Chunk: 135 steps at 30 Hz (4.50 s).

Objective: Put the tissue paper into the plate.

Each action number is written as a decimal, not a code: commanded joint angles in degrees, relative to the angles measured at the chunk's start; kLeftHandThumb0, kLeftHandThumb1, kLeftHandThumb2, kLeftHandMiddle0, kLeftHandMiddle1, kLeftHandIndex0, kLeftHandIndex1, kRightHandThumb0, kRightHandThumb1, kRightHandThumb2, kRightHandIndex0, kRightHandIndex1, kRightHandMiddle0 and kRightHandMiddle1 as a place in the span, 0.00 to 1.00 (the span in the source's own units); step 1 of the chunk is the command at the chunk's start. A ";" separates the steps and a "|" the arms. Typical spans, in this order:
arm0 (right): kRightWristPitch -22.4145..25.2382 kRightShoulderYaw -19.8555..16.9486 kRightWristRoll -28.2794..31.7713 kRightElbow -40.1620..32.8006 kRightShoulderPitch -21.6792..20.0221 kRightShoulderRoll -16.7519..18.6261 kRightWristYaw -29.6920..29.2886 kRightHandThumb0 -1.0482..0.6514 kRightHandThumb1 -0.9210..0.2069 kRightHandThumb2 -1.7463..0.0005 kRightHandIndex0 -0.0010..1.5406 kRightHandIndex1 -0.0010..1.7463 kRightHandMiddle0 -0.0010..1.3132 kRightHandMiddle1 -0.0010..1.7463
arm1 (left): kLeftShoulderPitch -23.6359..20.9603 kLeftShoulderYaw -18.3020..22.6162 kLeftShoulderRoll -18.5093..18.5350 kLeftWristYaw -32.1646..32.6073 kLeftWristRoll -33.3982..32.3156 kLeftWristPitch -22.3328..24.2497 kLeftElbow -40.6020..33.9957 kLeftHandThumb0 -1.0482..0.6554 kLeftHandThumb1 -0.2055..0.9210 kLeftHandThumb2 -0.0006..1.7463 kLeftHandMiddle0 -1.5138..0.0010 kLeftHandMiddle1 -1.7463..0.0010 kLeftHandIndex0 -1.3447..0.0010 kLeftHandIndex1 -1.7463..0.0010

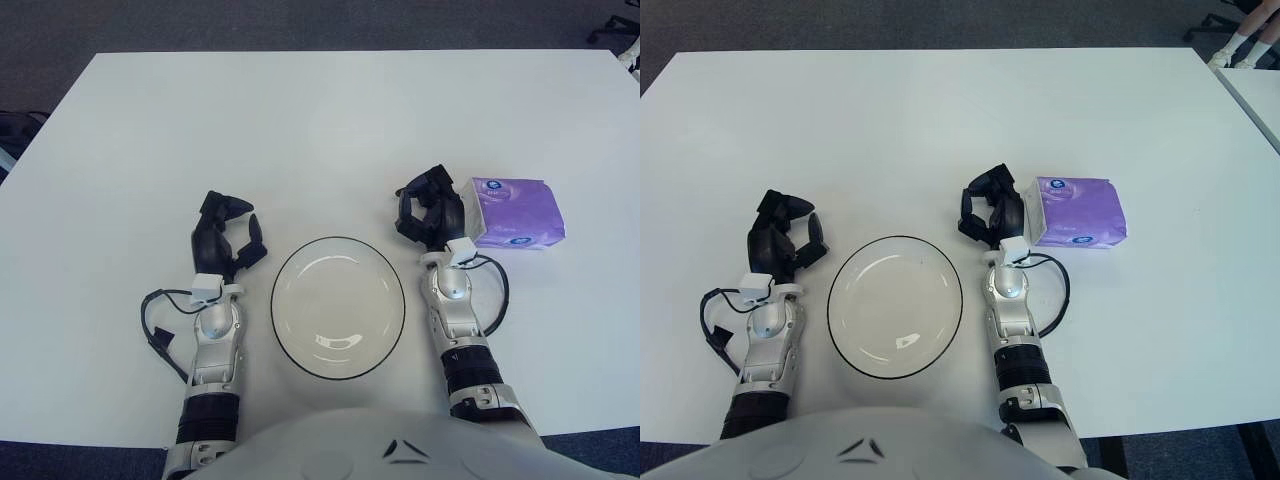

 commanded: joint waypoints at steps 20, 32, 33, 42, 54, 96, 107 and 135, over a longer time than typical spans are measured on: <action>2.18 -0.21 0.84 -1.86 6.72 -0.15 1.67 0.37 0.33 0.40 0.43 0.85 0.33 1.00 | 3.04 0.25 0.23 -0.16 -0.45 3.04 4.18 0.36 0.61 0.64 0.46 0.00 0.64 0.00; -4.49 -0.90 2.98 -8.49 7.86 -2.78 5.82 0.36 0.42 0.34 0.46 0.95 0.38 1.00 | 3.15 0.06 0.04 -0.12 -0.49 2.96 3.85 0.36 0.61 0.64 0.45 0.00 0.64 0.00; -5.64 -1.15 3.16 -8.78 7.78 -2.91 5.98 0.36 0.42 0.34 0.47 0.96 0.39 1.00 | 3.13 0.05 -0.01 -0.11 -0.55 2.90 3.86 0.36 0.61 0.64 0.45 0.00 0.64 0.00; -13.51 -1.55 7.59 -13.43 7.98 -3.41 9.09 0.36 0.40 0.35 0.45 0.89 0.37 1.00 | 2.87 -0.08 -0.02 -0.05 -0.42 2.68 4.04 0.36 0.60 0.65 0.45 0.00 0.64 0.00; -24.85 -5.26 12.72 -7.56 0.77 -6.63 13.32 0.38 0.27 0.46 0.36 0.72 0.29 1.00 | 2.26 -0.04 -0.30 0.41 -0.28 3.44 4.11 0.37 0.61 0.64 0.46 0.00 0.65 0.00; -16.33 -23.65 -9.49 21.12 -18.88 -33.32 4.56 0.18 0.00 0.27 0.00 0.00 0.00 0.00 | 1.57 -0.87 -1.42 1.25 0.38 3.40 4.91 0.37 0.62 0.63 0.45 0.00 0.65 0.00; -8.89 -18.46 -16.70 14.15 -15.94 -39.79 0.09 0.16 0.00 0.29 0.00 0.00 0.00 0.00 | 1.36 -1.02 -1.59 1.16 0.19 3.67 5.29 0.37 0.63 0.63 0.46 0.00 0.66 0.00; 14.61 -20.55 -22.47 -21.80 1.19 -48.60 17.23 0.19 0.00 0.36 0.01 0.01 0.00 0.00 | -1.08 -1.28 -1.66 0.88 -0.08 3.28 8.42 0.37 0.62 0.64 0.46 0.00 0.65 0.00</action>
